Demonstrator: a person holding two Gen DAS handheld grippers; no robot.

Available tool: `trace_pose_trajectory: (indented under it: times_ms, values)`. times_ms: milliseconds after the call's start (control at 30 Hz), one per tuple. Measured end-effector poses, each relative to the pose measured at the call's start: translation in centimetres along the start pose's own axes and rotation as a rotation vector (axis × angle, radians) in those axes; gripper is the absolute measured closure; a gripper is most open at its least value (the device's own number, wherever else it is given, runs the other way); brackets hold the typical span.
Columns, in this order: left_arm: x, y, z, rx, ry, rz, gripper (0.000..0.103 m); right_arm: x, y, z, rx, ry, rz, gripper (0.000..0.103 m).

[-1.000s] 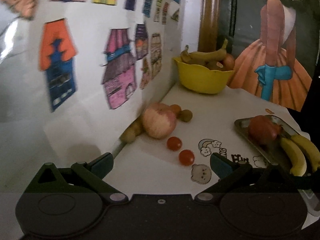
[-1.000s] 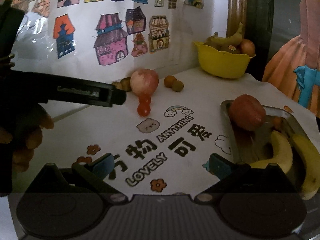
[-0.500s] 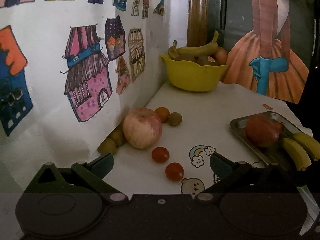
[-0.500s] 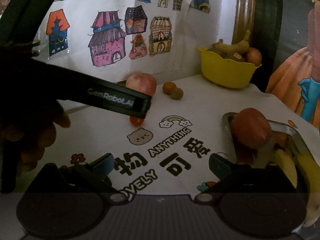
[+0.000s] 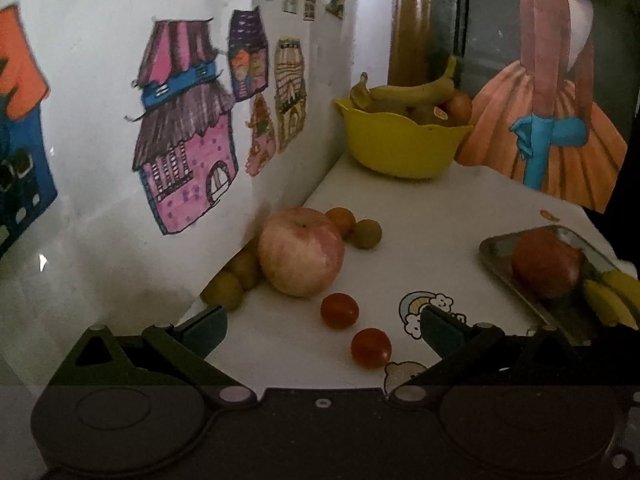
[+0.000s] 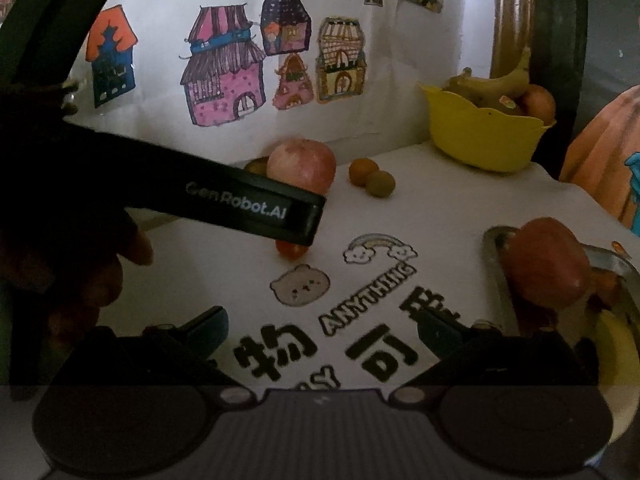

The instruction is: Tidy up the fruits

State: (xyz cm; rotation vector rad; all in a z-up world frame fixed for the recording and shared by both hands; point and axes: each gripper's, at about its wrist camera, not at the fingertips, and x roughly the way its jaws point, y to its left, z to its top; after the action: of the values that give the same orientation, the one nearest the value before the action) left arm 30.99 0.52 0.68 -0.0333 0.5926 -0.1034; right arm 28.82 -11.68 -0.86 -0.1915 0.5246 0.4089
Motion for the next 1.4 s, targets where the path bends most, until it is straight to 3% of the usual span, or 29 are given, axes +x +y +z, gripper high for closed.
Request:
trace_pose_trajectory:
  times_ms: [167,400,933,1400]
  values:
    - [0.2,1.1,0.3,-0.074,-0.004,-0.044,0.001,1.0,0.0,0.6,-0.018,0.007,0.041,0.0]
    - [0.6,1.0,0.5,-0.102,-0.002,-0.065,0.001,2.4,-0.7,1.4,0.015,0.012,0.097,0.005]
    - [2.3,1.6,0.7,-0.138,0.012,-0.108,0.002,3.3,-0.9,1.9,0.032,0.024,0.083,0.009]
    - [4.0,2.8,0.5,-0.181,0.052,-0.167,0.018,4.2,-0.7,2.5,0.017,0.011,0.114,0.031]
